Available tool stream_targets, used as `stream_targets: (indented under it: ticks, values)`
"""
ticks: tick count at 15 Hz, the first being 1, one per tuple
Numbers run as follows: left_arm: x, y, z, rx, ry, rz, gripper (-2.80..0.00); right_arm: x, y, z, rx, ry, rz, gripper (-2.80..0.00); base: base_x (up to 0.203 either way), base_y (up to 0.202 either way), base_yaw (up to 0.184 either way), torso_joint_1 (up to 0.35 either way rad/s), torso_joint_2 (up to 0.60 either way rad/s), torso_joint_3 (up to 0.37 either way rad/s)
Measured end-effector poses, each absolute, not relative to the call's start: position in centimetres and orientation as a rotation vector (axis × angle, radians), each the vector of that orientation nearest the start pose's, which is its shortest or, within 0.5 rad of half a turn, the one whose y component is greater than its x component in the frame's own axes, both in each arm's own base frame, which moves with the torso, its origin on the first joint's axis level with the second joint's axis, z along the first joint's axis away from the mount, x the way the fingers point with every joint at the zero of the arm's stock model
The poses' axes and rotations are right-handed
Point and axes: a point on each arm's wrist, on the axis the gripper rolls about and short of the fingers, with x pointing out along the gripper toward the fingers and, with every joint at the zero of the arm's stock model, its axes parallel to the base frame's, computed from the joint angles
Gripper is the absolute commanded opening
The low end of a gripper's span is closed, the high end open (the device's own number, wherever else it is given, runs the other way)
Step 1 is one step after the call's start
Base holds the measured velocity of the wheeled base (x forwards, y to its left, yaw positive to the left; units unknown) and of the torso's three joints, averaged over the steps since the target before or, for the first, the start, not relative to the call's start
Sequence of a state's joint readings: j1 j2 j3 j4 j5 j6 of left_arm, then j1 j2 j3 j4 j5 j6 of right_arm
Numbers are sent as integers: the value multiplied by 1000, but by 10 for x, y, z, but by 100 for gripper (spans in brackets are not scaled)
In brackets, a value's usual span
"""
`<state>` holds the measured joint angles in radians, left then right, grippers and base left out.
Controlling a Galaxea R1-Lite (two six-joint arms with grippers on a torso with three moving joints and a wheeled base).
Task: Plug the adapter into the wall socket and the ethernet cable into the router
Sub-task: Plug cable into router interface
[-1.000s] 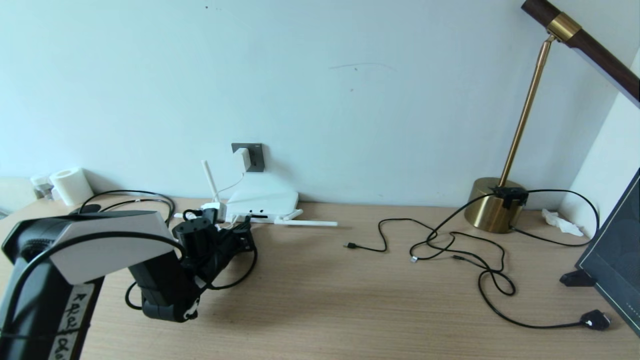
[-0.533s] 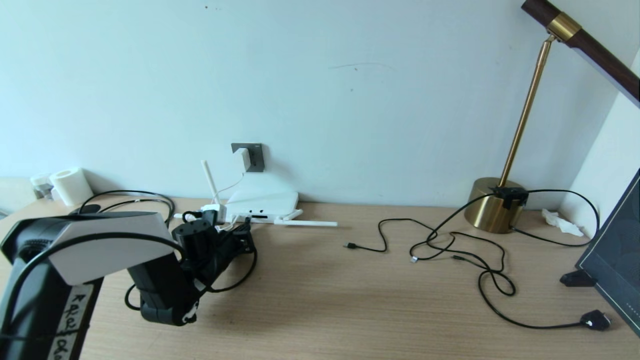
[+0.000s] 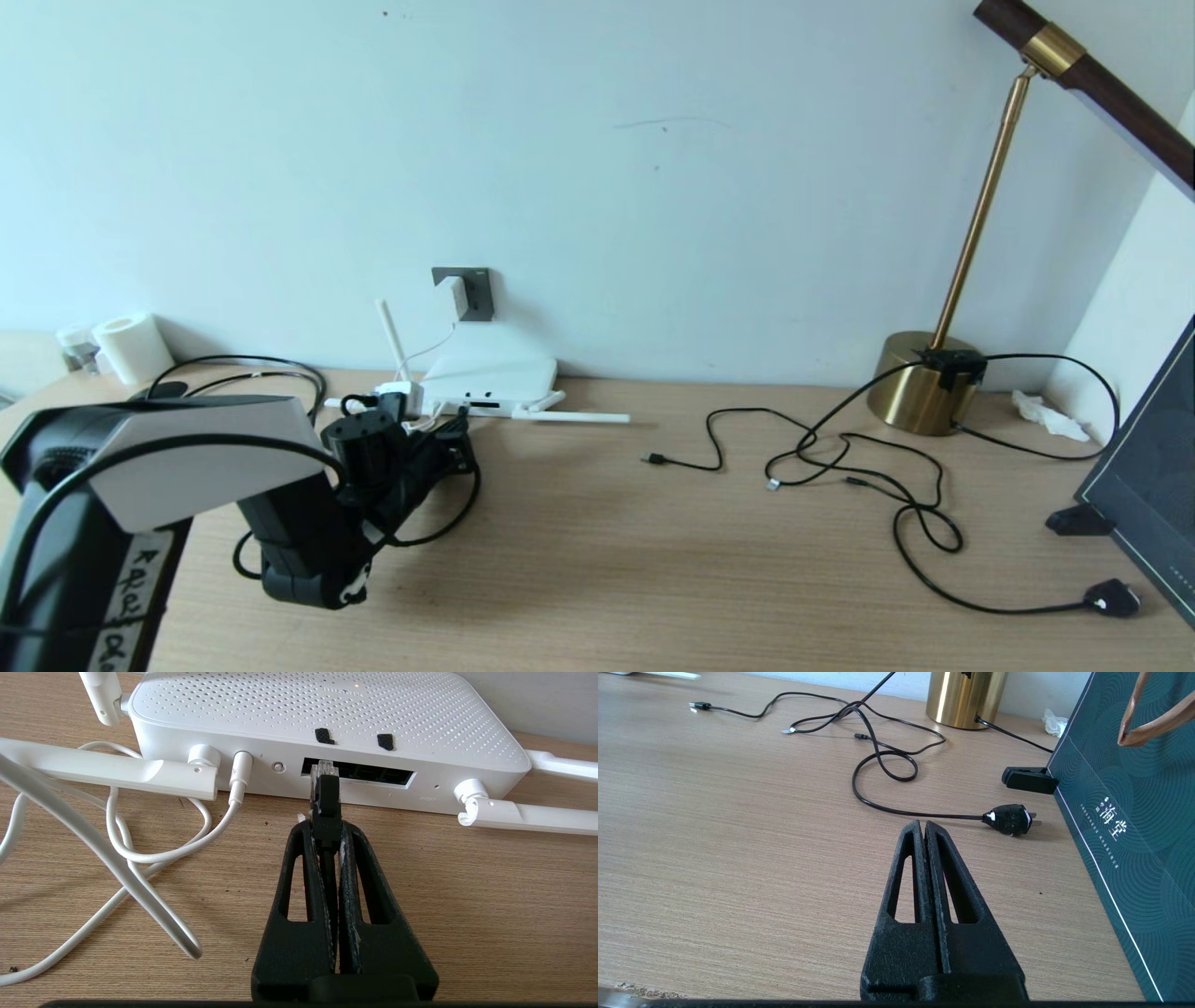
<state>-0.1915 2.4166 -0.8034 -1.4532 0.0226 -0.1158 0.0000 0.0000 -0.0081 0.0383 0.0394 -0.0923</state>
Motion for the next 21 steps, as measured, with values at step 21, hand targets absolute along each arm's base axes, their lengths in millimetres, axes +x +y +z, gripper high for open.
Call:
stream_targets:
  ticks: [21]
  values:
    - [378,-74,18,-81,254,-162,-280,-23,1,74,-92,28,41,-280,0,0,0,0,0,0]
